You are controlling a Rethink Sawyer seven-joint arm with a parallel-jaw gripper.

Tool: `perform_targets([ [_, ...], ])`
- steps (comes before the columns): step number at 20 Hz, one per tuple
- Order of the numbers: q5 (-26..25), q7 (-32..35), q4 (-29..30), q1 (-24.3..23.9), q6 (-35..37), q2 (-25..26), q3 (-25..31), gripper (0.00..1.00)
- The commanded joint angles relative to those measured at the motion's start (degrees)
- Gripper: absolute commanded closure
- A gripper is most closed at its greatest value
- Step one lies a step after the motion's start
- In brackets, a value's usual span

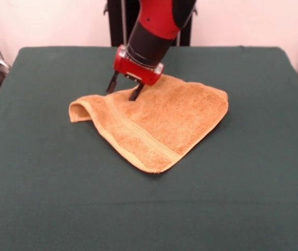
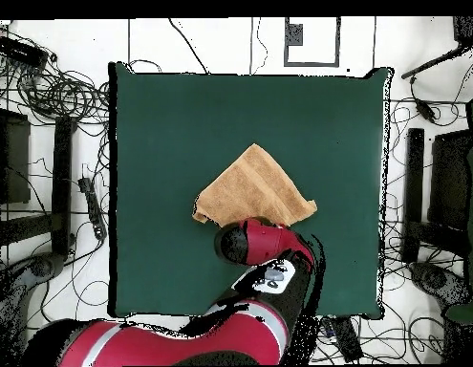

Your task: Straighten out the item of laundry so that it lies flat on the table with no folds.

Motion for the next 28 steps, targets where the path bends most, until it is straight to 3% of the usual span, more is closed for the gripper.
perform_targets([
  [1, 1.49, 8.91, -6.30, -4.28, -10.94, 12.13, 14.43, 0.00],
  [8, -4.43, 6.12, 4.19, -13.13, -10.71, 1.55, 21.32, 0.00],
  [13, -12.00, 5.38, 9.83, -23.95, -17.27, 0.05, 28.21, 0.00],
  [15, -13.95, 6.07, 10.36, -24.48, -18.77, 0.55, 26.88, 0.00],
  [18, -14.48, 7.65, 9.30, -20.06, -18.79, 0.64, 21.46, 0.00],
  [24, -14.75, 8.40, 9.63, -18.88, -18.03, -0.47, 20.83, 0.00],
  [28, -14.66, 8.21, 11.56, -18.03, -14.86, -4.36, 20.54, 0.00],
])
